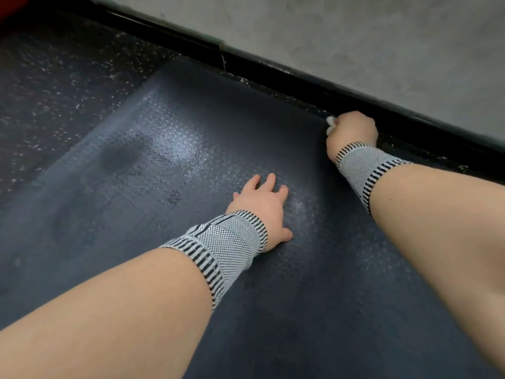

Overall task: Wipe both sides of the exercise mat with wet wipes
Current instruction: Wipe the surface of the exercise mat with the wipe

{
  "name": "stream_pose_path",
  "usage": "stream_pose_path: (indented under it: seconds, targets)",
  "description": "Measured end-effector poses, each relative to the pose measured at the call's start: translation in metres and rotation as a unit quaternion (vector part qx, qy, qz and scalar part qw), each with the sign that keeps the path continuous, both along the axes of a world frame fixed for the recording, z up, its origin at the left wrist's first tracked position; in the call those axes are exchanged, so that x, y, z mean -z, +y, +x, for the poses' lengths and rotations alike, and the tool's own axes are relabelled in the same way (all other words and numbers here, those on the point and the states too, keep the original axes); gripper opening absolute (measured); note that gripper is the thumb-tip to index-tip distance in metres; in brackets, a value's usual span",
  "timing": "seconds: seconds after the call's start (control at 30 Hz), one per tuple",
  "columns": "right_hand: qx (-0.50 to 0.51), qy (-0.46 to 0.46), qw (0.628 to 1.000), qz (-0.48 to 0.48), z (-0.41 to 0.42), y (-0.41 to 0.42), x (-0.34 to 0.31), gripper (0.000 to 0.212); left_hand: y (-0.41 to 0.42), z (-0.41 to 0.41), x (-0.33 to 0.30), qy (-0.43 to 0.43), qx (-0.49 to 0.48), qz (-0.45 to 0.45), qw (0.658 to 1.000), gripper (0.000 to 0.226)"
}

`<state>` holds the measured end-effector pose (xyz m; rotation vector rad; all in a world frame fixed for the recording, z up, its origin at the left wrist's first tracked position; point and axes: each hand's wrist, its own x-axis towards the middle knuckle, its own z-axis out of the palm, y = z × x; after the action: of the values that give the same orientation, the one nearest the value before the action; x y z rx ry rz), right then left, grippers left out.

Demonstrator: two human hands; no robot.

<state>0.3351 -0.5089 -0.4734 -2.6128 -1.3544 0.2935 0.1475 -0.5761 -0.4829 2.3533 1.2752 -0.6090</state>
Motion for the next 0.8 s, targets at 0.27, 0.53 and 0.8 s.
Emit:
stream_pose_path:
  seconds: [0.27,0.53,0.8]
  targets:
    - [-0.239,0.031,0.97,-0.037,0.008,-0.051,-0.009,0.024,-0.004,0.0,-0.009,-0.004,-0.022,-0.016,1.0,0.096]
    - [0.063,0.042,0.997,0.029,-0.006,-0.009,-0.003,0.024,-0.004,0.001,-0.014,-0.004,-0.024,-0.027,0.999,0.095]
    - [-0.249,0.066,0.966,-0.034,-0.026,-0.043,-0.002,0.024,-0.005,-0.002,-0.013,-0.013,-0.03,-0.026,0.999,0.096]
